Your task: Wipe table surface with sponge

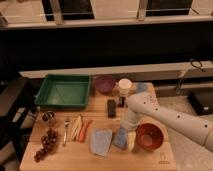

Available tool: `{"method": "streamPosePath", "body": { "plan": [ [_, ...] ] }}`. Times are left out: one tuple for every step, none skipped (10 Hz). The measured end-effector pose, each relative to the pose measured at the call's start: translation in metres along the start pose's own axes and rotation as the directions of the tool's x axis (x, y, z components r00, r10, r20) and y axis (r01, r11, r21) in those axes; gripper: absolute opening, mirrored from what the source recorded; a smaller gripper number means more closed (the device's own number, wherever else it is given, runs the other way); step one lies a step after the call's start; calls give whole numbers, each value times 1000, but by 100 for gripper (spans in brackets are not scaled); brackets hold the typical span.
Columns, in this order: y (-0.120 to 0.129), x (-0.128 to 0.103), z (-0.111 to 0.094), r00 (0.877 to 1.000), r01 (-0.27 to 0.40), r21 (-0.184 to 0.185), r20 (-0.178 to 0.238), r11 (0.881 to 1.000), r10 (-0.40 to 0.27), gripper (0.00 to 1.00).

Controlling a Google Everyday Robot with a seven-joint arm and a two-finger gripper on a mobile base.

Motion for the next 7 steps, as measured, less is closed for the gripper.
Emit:
{"method": "streamPosePath", "body": {
  "plan": [
    [0,0,0,1000,0,0,0,1000,0,100],
    [0,-1,0,1000,5,1,-5,1000,-5,96],
    [-2,-4,-4,1000,14,15,-19,1000,-14,89],
    [-2,-7,-11,999,28,37,-43,999,-26,77],
    [-1,-7,-13,998,30,43,-49,999,-28,67],
    [-2,-7,-13,998,30,42,-49,999,-28,57],
    [-2,-9,-12,998,32,41,-48,999,-30,47]
  ]
}}
